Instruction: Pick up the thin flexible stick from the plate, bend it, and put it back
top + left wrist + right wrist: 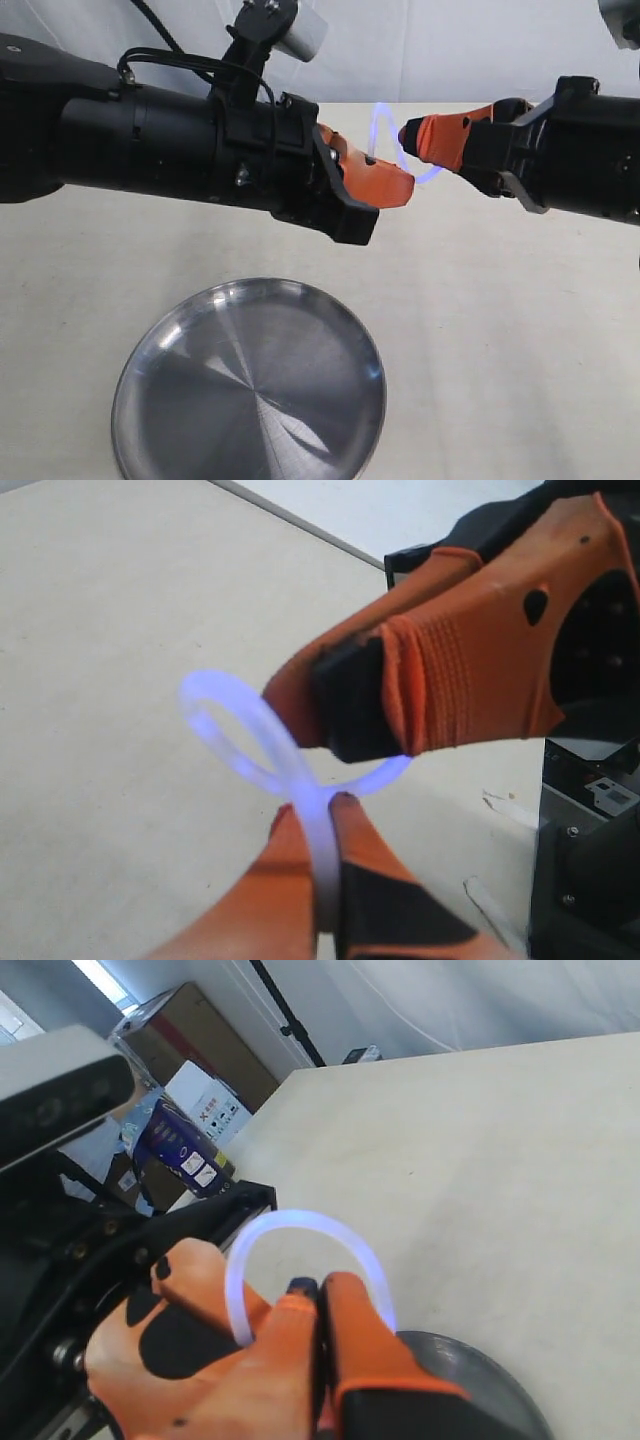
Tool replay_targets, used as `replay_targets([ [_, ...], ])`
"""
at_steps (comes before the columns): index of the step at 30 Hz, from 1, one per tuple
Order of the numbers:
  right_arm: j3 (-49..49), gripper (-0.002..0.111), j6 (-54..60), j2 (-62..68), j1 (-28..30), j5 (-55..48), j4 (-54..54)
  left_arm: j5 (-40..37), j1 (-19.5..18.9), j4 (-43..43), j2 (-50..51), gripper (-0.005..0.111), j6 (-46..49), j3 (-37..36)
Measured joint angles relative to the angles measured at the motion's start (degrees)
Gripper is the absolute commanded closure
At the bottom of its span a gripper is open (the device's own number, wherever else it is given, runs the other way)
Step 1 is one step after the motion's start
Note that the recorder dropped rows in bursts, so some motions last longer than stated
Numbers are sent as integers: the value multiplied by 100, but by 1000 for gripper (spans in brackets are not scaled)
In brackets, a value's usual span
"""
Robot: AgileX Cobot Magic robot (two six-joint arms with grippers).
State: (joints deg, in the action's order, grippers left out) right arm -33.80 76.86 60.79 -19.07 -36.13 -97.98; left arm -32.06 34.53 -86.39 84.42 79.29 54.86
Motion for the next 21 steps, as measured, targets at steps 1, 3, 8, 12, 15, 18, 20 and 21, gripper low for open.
replay_targets([
  [1,0,109,28,0,0,0,0,0,0,0,0,107,0,0],
  [3,0,109,90,0,0,-8,0,0,0,0,11,107,0,0],
  [8,0,109,166,0,0,-25,0,0,0,-22,135,107,0,0],
  [12,0,109,166,0,0,-109,0,0,0,-145,246,107,109,0],
  [15,0,109,166,0,0,-144,0,0,0,-236,302,107,176,0],
  [18,0,109,175,0,0,-144,0,0,0,-261,330,107,229,0],
  [20,0,109,175,0,0,-133,0,0,0,-261,353,107,238,0],
  [21,0,109,175,0,0,-133,0,0,0,-261,353,107,254,0],
])
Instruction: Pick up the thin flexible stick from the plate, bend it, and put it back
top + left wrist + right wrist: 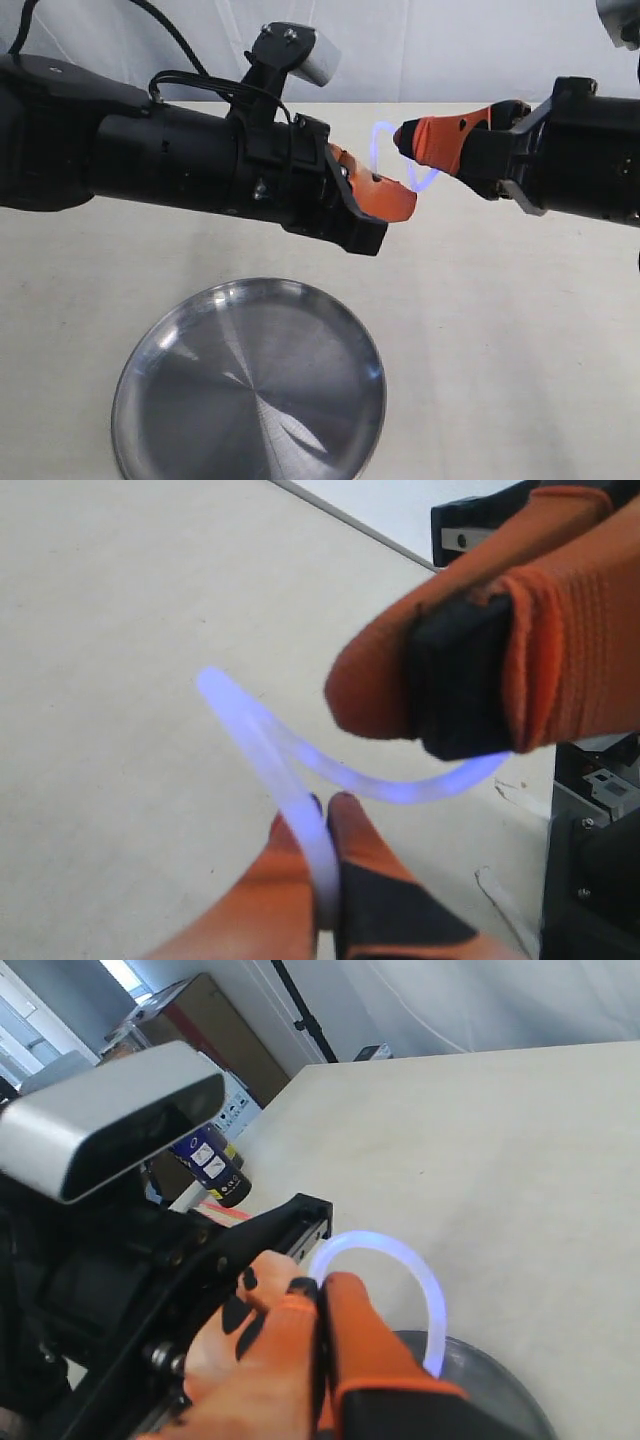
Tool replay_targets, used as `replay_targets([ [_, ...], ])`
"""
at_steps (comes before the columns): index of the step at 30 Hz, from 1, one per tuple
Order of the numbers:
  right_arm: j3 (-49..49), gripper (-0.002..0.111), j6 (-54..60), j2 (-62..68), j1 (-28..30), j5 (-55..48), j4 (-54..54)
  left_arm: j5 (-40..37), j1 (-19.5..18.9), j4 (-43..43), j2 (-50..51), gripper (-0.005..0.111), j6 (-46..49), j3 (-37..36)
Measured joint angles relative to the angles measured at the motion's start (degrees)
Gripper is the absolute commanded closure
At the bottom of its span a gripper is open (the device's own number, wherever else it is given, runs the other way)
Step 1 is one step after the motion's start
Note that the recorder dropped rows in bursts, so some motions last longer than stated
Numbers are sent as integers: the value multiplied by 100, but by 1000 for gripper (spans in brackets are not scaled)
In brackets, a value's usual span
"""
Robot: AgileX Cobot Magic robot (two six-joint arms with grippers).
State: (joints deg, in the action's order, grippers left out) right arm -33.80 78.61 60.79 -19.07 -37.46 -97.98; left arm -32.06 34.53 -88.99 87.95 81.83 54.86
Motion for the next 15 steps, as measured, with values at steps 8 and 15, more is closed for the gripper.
replay_targets([
  [8,0,109,19,0,0,0,-75,-11,0,-458,20,107,510,0],
  [15,0,109,19,0,0,12,-88,-11,0,-672,64,107,739,0],
])
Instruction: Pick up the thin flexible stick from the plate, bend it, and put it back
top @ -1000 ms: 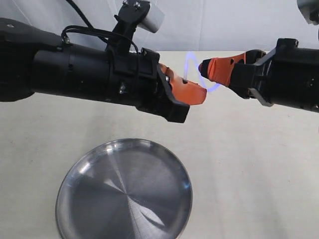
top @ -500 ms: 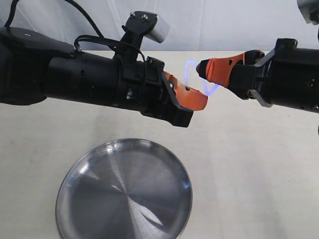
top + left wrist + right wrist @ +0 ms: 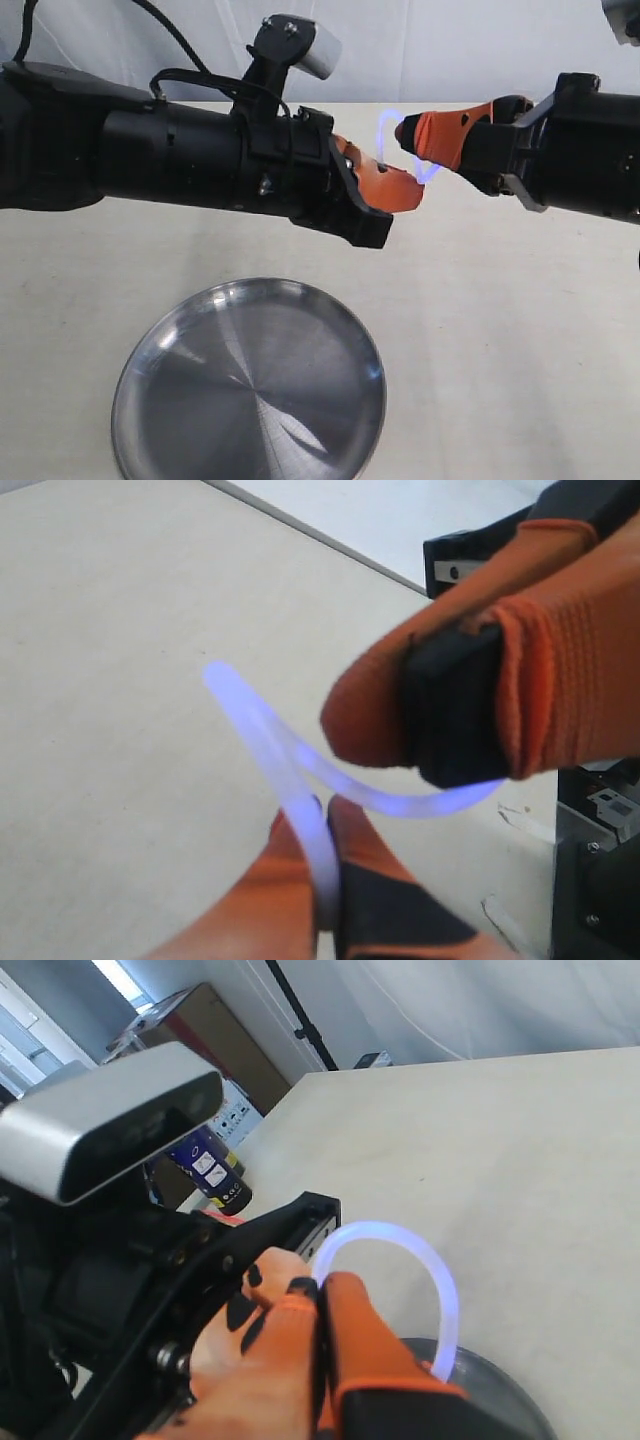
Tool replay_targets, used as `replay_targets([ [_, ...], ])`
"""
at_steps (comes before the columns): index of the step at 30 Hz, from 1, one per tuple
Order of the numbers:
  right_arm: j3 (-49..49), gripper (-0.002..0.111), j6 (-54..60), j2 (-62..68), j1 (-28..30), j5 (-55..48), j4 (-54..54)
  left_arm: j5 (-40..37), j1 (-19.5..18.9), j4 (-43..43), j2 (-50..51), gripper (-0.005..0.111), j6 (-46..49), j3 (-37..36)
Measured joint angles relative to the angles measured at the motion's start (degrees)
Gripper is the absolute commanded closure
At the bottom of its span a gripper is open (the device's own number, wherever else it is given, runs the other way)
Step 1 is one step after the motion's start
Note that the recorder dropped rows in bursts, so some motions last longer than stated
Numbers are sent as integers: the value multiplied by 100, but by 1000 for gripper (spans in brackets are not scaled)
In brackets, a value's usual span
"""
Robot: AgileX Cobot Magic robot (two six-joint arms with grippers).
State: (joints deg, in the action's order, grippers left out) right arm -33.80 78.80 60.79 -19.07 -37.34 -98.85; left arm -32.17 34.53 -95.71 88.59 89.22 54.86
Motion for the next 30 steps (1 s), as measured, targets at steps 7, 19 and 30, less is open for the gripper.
replay_targets([
  [7,0,109,11,0,0,0,-27,0,0,-219,0,107,201,0],
  [19,0,109,11,0,0,54,-44,-10,0,-316,4,107,512,-10],
  [30,0,109,27,0,0,268,-32,-125,0,246,13,101,-443,-10],
])
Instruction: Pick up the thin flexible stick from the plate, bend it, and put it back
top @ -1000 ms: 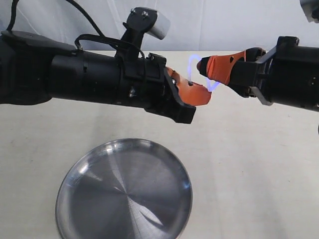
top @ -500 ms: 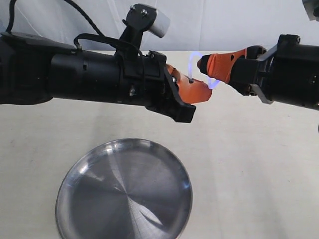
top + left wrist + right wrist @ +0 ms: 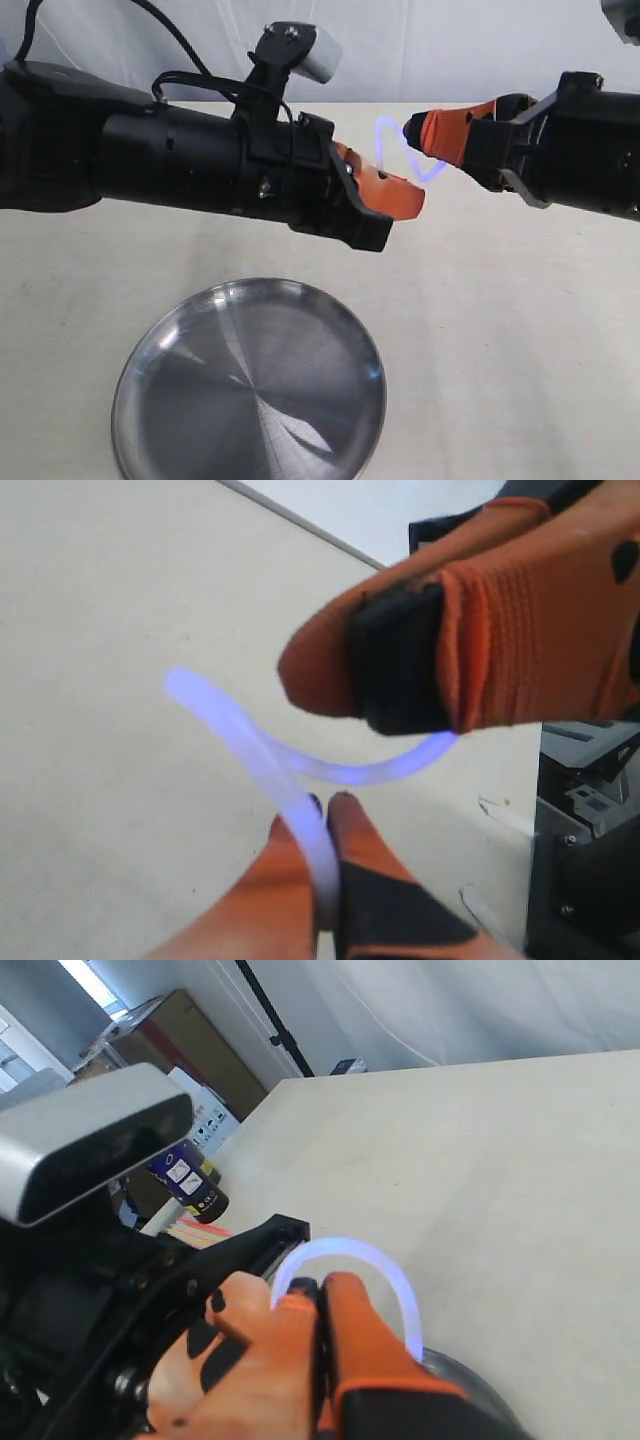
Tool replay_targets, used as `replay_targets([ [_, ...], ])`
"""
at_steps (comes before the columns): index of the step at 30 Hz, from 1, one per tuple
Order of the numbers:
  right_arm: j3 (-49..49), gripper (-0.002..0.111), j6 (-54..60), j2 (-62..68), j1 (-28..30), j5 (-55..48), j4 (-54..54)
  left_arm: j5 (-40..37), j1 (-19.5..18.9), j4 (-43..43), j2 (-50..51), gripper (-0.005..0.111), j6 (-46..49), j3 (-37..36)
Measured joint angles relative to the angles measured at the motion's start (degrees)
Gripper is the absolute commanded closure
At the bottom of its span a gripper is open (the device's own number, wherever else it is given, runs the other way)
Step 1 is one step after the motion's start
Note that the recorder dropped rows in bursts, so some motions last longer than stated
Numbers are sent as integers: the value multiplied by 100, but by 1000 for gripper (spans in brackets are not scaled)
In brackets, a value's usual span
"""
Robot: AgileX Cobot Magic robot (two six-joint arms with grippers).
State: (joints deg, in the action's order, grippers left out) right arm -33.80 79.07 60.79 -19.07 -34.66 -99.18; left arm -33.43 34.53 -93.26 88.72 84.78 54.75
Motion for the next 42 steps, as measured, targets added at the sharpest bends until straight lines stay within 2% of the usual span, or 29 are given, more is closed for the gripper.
replay_targets([
  [6,0,109,0,0,0,-5,-21,-92,0,946,0,73,-958,0],
  [8,0,109,0,0,0,-42,-21,-158,14,1299,0,67,-1354,0],
  [15,0,109,14,0,0,18,-21,-177,25,2796,0,66,-2949,0],
  [23,0,109,65,0,0,1178,-10,-235,25,4632,0,67,-4655,0],
  [26,0,109,77,0,0,1638,90,-293,25,5828,-10,67,-5799,0],
  [29,0,109,77,0,0,1809,125,-506,25,7483,-35,67,-7140,0],
  [32,0,109,52,28,0,1634,267,-834,25,9106,-83,71,-8656,0],
  [35,0,109,-228,250,-10,1108,494,-1286,25,10617,-174,82,-9951,0],
  [40,0,109,-437,889,-377,513,691,-1733,25,12149,-510,106,-11145,0],
  [42,0,109,-452,1202,-668,491,702,-1736,25,12408,-712,107,-11387,0],
])
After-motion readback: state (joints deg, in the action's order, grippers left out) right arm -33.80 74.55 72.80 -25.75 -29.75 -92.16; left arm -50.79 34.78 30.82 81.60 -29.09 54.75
